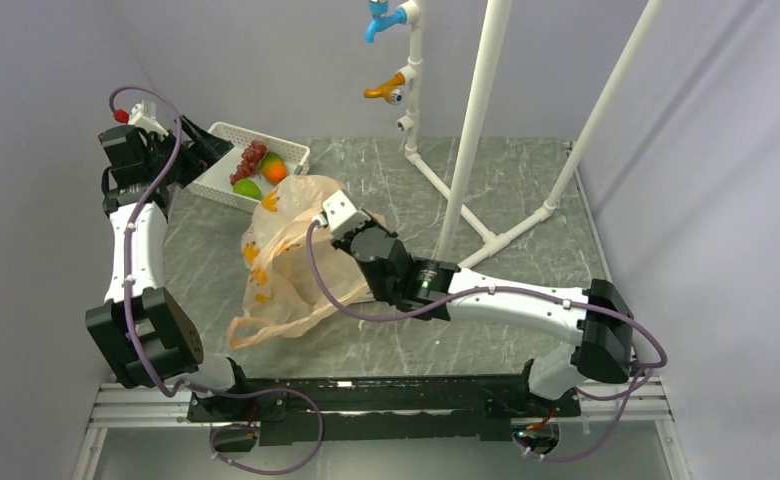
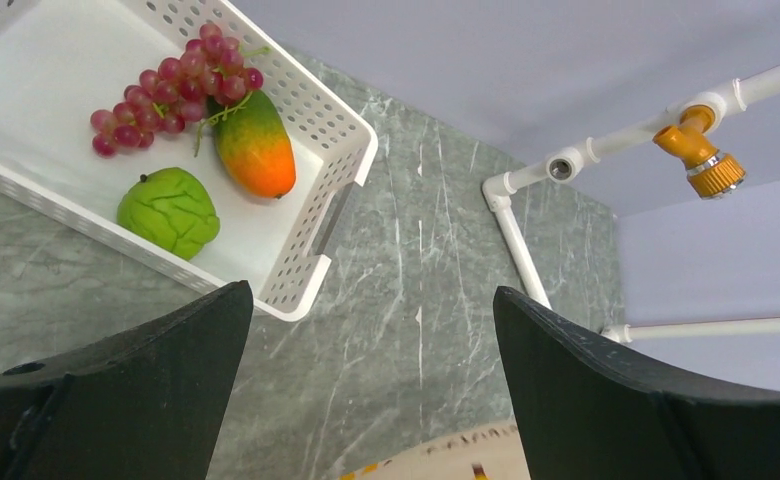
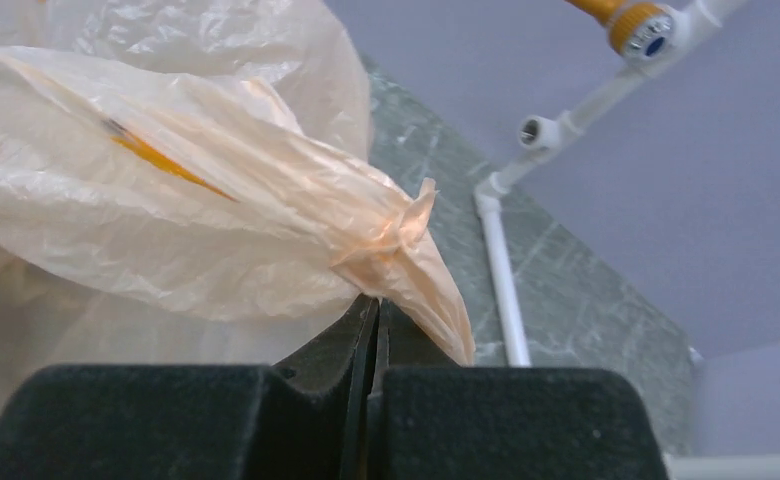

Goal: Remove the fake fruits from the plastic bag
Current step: Adjust the plastic bag at the center of the board.

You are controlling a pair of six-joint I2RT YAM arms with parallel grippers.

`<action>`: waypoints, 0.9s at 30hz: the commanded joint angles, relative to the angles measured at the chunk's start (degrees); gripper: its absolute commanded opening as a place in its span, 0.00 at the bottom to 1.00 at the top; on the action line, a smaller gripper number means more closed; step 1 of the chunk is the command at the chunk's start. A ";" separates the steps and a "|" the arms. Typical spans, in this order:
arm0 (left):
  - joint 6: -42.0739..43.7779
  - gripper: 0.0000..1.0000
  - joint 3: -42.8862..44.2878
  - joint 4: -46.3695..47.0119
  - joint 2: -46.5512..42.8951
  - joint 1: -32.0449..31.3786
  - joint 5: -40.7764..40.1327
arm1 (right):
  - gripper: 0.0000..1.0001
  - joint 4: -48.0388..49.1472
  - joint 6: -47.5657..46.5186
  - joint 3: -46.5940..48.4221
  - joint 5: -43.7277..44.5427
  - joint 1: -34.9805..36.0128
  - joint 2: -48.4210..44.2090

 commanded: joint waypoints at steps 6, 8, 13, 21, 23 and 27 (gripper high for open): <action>2.08 0.96 0.01 0.46 -2.62 -0.91 -1.62 | 0.00 -1.14 -6.83 9.39 6.08 -8.21 4.59; 2.12 0.96 -0.03 0.42 -2.71 -0.98 -1.65 | 0.00 -0.52 -10.35 11.28 9.95 -9.35 7.59; 1.85 0.96 -0.11 0.76 -2.81 -0.96 -1.11 | 0.00 -2.01 -13.65 15.58 12.29 -11.34 12.64; 2.31 0.96 0.09 0.35 -2.29 -1.15 -1.20 | 0.34 -14.44 -7.22 22.43 10.82 -12.31 21.50; 2.08 0.96 0.04 0.64 -2.19 -1.11 -0.68 | 0.43 -17.25 -4.29 22.25 9.94 -12.40 21.52; 1.67 0.96 -0.18 1.10 -2.08 -1.10 -0.25 | 0.64 -22.19 1.33 20.38 6.66 -12.42 19.42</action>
